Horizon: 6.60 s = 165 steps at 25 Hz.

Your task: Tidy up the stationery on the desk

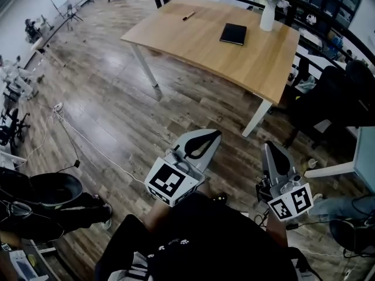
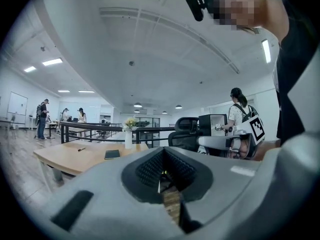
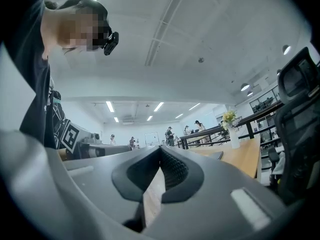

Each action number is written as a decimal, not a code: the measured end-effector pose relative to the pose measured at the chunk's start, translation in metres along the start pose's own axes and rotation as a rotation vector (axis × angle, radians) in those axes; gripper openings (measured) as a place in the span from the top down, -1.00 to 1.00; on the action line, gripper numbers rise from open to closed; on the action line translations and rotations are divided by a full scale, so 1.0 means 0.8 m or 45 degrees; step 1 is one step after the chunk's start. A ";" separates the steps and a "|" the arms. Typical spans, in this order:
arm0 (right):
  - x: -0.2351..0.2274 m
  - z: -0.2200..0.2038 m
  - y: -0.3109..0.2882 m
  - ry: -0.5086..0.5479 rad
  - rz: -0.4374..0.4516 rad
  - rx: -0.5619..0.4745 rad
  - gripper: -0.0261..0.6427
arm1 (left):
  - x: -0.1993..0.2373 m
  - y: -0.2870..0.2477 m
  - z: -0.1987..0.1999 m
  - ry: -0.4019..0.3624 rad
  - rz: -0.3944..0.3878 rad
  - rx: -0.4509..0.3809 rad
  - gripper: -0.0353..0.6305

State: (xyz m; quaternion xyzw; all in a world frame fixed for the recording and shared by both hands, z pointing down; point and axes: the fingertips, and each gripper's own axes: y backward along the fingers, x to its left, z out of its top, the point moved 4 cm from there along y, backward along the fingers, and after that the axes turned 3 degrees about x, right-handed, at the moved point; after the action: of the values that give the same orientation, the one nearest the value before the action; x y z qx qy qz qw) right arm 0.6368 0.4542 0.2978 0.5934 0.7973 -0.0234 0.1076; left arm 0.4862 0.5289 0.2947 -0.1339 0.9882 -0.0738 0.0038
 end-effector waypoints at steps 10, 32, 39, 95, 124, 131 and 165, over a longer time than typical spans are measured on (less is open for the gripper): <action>-0.036 0.001 -0.016 0.035 -0.007 0.039 0.94 | 0.069 -0.003 0.005 -0.013 0.175 -0.032 0.92; -0.098 0.000 -0.183 0.037 -0.092 0.052 0.94 | 0.209 -0.078 0.014 -0.030 0.049 -0.043 0.92; -0.110 -0.004 -0.250 0.041 -0.103 0.058 0.94 | 0.278 -0.089 0.017 -0.020 0.053 -0.044 0.92; -0.134 -0.057 -0.621 -0.024 -0.008 0.098 0.94 | 0.631 -0.050 0.009 0.018 0.296 -0.044 0.92; -0.363 -0.042 -0.752 -0.047 -0.237 0.109 0.94 | 0.784 -0.306 0.035 0.066 0.097 0.026 0.92; -0.413 -0.043 -0.749 -0.056 -0.325 0.111 0.93 | 0.796 -0.367 0.039 0.044 0.020 0.041 0.91; -0.568 -0.104 -0.724 -0.102 -0.740 0.304 0.73 | 0.824 -0.582 -0.033 0.114 -0.329 0.254 0.77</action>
State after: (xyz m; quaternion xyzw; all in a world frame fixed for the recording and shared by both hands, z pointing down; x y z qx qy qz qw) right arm 0.1976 -0.1307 0.4169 0.3479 0.9202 -0.1701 0.0575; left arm -0.0271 -0.0854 0.3975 -0.2552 0.9498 -0.1774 -0.0362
